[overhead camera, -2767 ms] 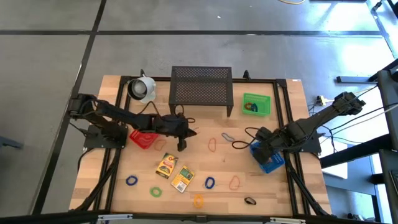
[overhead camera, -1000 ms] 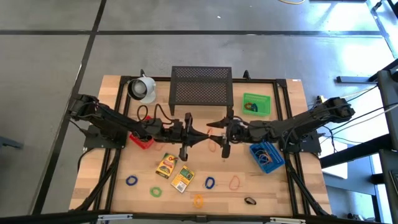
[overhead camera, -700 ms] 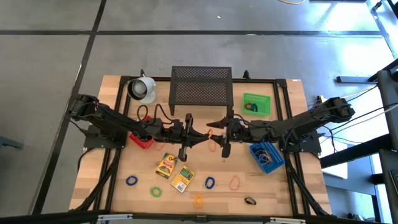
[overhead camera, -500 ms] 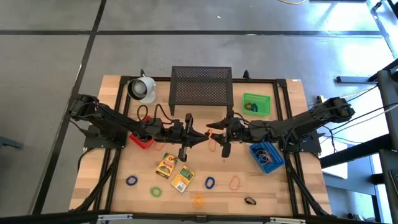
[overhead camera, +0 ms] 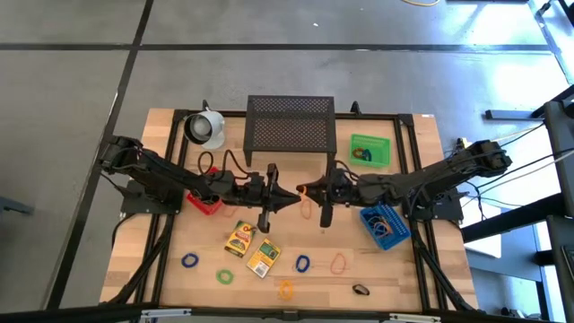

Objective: Pick & Place Office Desk Supplies
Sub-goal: Put the orange rubber band into the blue bin

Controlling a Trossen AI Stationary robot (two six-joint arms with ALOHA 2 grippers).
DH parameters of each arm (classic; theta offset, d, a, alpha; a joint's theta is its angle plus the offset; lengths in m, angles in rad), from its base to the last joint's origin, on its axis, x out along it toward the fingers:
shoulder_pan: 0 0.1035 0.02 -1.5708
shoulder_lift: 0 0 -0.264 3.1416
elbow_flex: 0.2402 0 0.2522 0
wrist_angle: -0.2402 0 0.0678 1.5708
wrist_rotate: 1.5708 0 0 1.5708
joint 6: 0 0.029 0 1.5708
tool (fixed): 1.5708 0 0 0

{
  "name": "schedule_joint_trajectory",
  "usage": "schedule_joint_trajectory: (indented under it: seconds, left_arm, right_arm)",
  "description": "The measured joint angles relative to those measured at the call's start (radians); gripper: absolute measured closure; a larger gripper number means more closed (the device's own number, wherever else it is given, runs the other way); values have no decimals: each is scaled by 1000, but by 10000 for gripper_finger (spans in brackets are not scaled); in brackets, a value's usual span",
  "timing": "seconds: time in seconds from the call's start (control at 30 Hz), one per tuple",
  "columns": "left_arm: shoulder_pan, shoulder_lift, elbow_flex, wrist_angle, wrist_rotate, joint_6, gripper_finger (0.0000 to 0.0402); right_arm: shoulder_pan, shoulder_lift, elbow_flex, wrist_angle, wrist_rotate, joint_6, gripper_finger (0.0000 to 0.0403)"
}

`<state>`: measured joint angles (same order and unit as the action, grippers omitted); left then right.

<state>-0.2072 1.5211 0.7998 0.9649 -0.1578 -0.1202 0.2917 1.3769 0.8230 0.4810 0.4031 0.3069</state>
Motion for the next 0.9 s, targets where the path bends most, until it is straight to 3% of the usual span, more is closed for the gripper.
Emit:
schedule_joint_trajectory:
  seconds: [0.2,0.47,0.63,0.9]
  left_arm:
    - [1,0,0,-57,-146,-96,374]
    - [0,0,0,-125,-182,-155,274]
    - [0,0,0,-219,-261,-157,231]
    - [0,0,0,-508,-384,-337,228]
  right_arm:
    - [-8,-40,0,-172,4,64,398]
    - [-36,-170,0,-527,-9,240,401]
    - [-39,-262,0,-799,-104,362,401]
    - [-25,-385,0,-1206,-292,468,397]
